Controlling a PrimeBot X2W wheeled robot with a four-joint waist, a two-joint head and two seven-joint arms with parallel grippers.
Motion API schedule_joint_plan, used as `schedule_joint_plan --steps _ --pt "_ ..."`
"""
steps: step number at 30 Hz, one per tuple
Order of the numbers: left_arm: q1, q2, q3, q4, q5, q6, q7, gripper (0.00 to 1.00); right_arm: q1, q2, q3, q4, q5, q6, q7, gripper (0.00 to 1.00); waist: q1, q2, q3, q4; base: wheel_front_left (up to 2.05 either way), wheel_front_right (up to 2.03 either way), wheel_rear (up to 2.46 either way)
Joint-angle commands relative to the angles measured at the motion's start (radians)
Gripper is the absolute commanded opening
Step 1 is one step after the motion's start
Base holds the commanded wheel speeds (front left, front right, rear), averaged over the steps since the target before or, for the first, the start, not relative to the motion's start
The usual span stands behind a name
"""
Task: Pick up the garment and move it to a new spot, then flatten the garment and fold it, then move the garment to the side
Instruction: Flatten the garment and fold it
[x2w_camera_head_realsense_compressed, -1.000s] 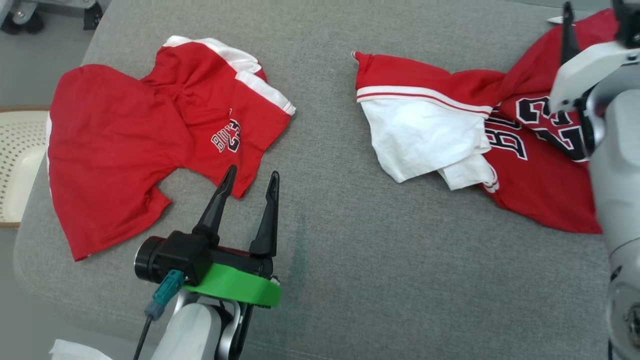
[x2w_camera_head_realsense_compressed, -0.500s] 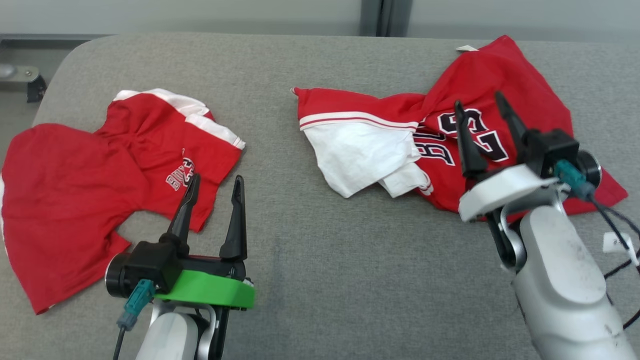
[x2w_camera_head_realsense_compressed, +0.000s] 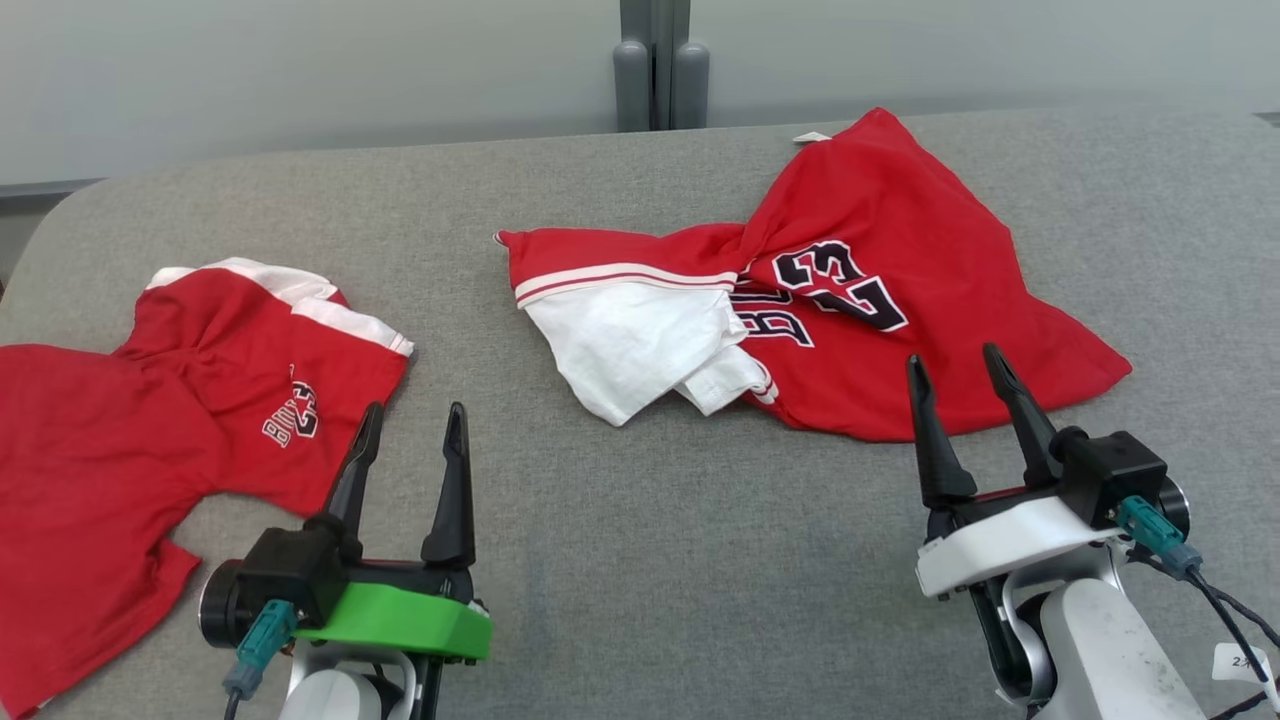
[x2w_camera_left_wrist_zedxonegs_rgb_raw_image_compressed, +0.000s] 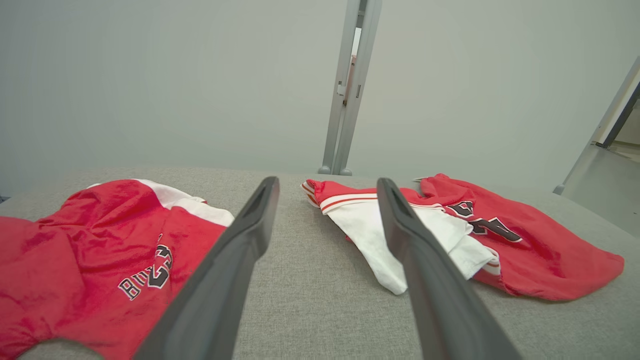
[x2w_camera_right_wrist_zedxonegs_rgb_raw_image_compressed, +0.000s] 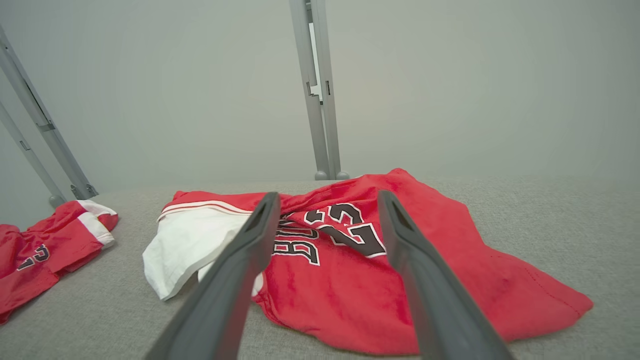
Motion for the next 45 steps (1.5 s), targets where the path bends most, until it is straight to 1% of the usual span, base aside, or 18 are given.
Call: schedule_joint_plan --steps 1,4,8,14,21,26,33,34,35,36,42,45 --pt "0.011 0.003 0.003 0.003 0.011 -0.005 0.001 1.0 0.01 0.0 0.005 -0.007 0.008 0.0 -0.003 1.0 0.0 -0.0001 -0.006 -0.009 0.0 0.0 0.0" --pt "0.008 0.003 -0.006 0.008 0.009 -0.009 0.001 1.0 0.009 0.0 -0.003 -0.006 0.012 0.0 -0.003 1.0 0.0 -0.0001 -0.002 -0.002 0.0 0.0 0.0" --pt "-0.01 0.003 -0.026 0.01 0.006 -0.014 0.001 1.0 -0.009 0.001 0.005 0.004 0.013 0.0 -0.003 1.0 0.0 -0.0001 0.012 0.023 0.0 0.0 0.0" --pt "-0.036 0.003 -0.052 -0.006 -0.004 -0.015 0.001 1.0 -0.093 -0.003 0.07 0.081 0.035 0.0 0.025 1.0 0.0 -0.0001 0.061 0.083 0.0 0.0 0.0" --pt "-0.058 0.003 -0.083 0.001 -0.018 -0.013 0.001 1.0 -0.225 -0.032 0.105 0.221 0.157 0.0 0.126 1.0 0.0 -0.0001 0.115 0.163 0.0 0.0 0.0" --pt "-0.073 0.003 -0.105 0.007 -0.03 -0.005 0.001 1.0 -0.297 -0.04 0.097 0.311 0.301 0.0 0.193 1.0 0.0 -0.0001 0.137 0.21 0.0 0.0 0.0" --pt "-0.076 0.003 -0.12 0.015 -0.037 0.004 0.001 1.0 -0.354 -0.056 0.119 0.379 0.413 0.0 0.24 1.0 0.0 -0.0001 0.146 0.243 0.0 0.0 0.0" --pt "-0.075 0.003 -0.122 0.016 -0.038 0.005 0.001 1.0 -0.361 -0.061 0.125 0.384 0.425 0.0 0.239 0.43 0.0 -0.0001 0.146 0.245 0.0 0.0 0.0" --pt "-0.075 0.003 -0.123 0.017 -0.039 0.006 0.001 1.0 -0.367 -0.066 0.134 0.384 0.43 0.0 0.235 0.09 0.0 -0.0001 0.145 0.247 0.0 0.0 0.0" --pt "-0.074 0.003 -0.124 0.019 -0.039 0.007 0.001 1.0 -0.373 -0.07 0.147 0.381 0.437 0.0 0.228 0.0 0.0 -0.0001 0.143 0.248 0.0 0.0 0.0" --pt "-0.061 0.003 -0.126 0.029 -0.041 0.011 0.001 1.0 -0.397 -0.077 0.19 0.355 0.481 0.0 0.194 0.0 0.0 -0.0001 0.121 0.246 0.0 0.0 0.0" --pt "-0.058 0.003 -0.131 0.031 -0.043 0.011 0.001 1.0 -0.415 -0.074 0.199 0.341 0.505 0.0 0.206 0.0 0.0 -0.0001 0.11 0.245 0.0 0.0 0.0"
